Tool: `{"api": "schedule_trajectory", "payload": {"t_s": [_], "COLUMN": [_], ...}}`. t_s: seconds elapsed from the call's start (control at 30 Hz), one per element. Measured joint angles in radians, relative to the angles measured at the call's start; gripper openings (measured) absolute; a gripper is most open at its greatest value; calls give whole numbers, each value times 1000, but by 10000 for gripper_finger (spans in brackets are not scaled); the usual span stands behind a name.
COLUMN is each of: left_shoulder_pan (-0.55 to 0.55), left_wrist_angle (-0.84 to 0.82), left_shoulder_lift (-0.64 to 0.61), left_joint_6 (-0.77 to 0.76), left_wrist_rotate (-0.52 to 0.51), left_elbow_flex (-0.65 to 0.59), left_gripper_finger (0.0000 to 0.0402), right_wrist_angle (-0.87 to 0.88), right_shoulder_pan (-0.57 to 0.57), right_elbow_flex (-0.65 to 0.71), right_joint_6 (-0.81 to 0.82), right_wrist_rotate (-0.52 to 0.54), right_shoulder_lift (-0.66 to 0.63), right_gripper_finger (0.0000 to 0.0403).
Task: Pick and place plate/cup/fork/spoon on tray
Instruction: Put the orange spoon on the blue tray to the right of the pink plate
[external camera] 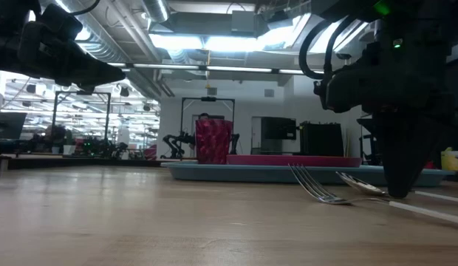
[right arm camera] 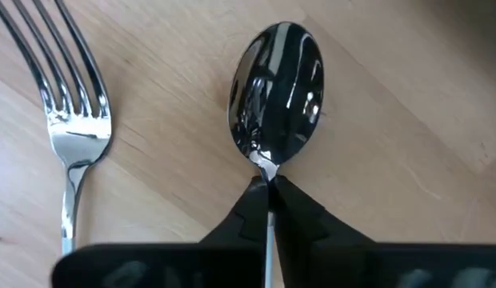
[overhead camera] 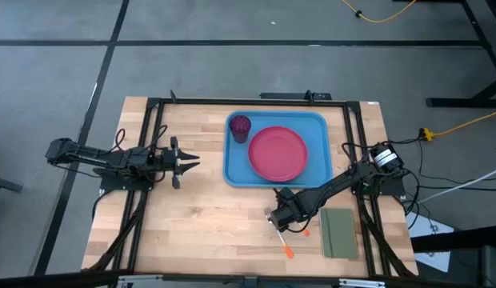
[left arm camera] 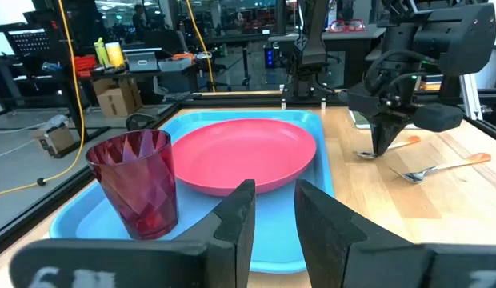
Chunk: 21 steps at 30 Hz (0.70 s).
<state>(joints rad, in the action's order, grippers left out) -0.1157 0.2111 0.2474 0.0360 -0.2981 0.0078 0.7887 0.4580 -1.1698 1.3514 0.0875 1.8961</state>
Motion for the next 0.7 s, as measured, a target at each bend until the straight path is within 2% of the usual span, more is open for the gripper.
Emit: {"api": "schedule_trajectory", "payload": {"t_s": [0.23,0.5,0.63,0.7], "left_shoulder_pan": [0,0,0,0], "left_wrist_angle": [0,0,0,0], "left_shoulder_lift": [0,0,0,0], "left_joint_6": [0,0,0,0], "left_wrist_rotate": [0,0,0,0], "left_elbow_flex": [0,0,0,0], "left_gripper_finger": [82,82,82,82], "right_wrist_angle": [62,345,500,560], "right_shoulder_pan": [0,-11,-57,-80], "right_elbow_flex": [-51,-197,-235,-240], "right_joint_6": [1,1,11,40], "right_wrist_rotate": [-10,13,24,63], "right_shoulder_lift": [-7,-61,-124,-162], "right_gripper_finger": [5,4,4,4]}}
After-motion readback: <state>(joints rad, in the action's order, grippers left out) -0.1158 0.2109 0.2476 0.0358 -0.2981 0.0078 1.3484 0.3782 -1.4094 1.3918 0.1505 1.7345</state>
